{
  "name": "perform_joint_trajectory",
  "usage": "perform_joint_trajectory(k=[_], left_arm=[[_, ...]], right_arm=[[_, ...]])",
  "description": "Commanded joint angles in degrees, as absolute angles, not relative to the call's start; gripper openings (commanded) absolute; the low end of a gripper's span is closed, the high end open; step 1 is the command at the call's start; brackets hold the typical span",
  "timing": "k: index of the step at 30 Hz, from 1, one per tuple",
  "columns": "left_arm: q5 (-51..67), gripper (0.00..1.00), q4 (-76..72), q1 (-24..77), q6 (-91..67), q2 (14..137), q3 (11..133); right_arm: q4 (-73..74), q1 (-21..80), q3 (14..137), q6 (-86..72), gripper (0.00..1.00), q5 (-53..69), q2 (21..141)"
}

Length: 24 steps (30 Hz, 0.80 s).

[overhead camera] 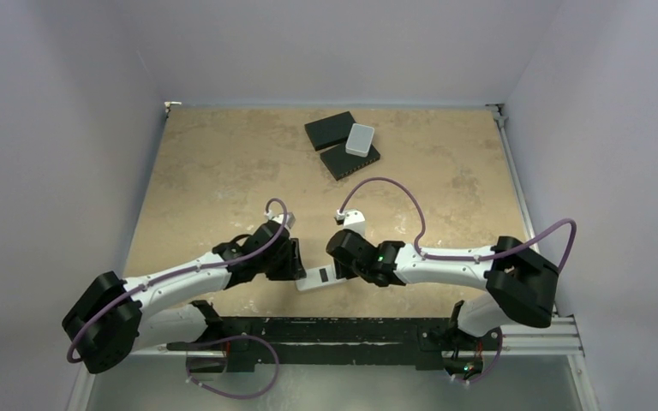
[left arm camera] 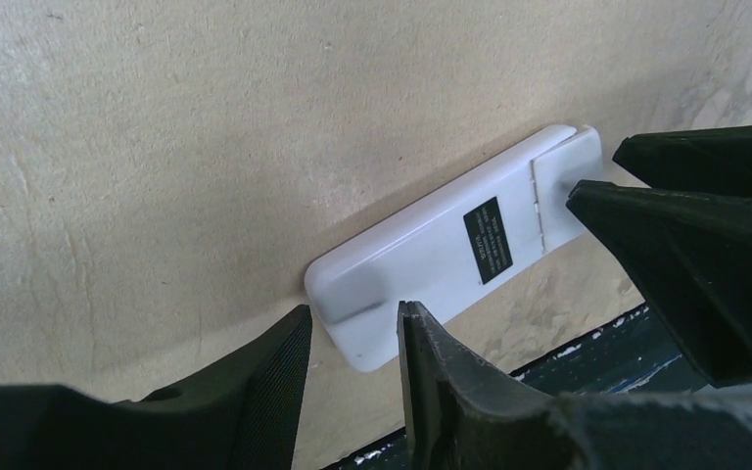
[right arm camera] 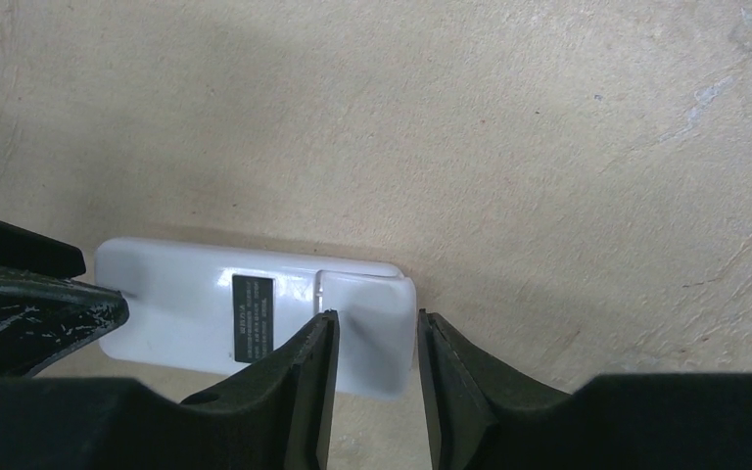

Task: Load the batteries into the remote control
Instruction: Load the battery cover into the remote control.

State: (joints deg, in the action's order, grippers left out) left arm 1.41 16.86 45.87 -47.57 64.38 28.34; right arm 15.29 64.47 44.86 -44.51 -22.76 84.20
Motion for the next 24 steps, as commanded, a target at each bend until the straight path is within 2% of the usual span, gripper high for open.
perform_joint_trajectory(k=[1, 24], left_arm=[[2.9, 0.38, 14.78, 45.74, -48.53, 64.56, 27.29], [3.52, 0.38, 12.41, 45.79, -48.14, 66.74, 26.02]], right_arm=[[13.65, 64.16, 44.32, -44.37, 0.42, -22.59, 83.94], [12.43, 64.16, 43.07, -45.49, 0.38, -20.25, 86.03]])
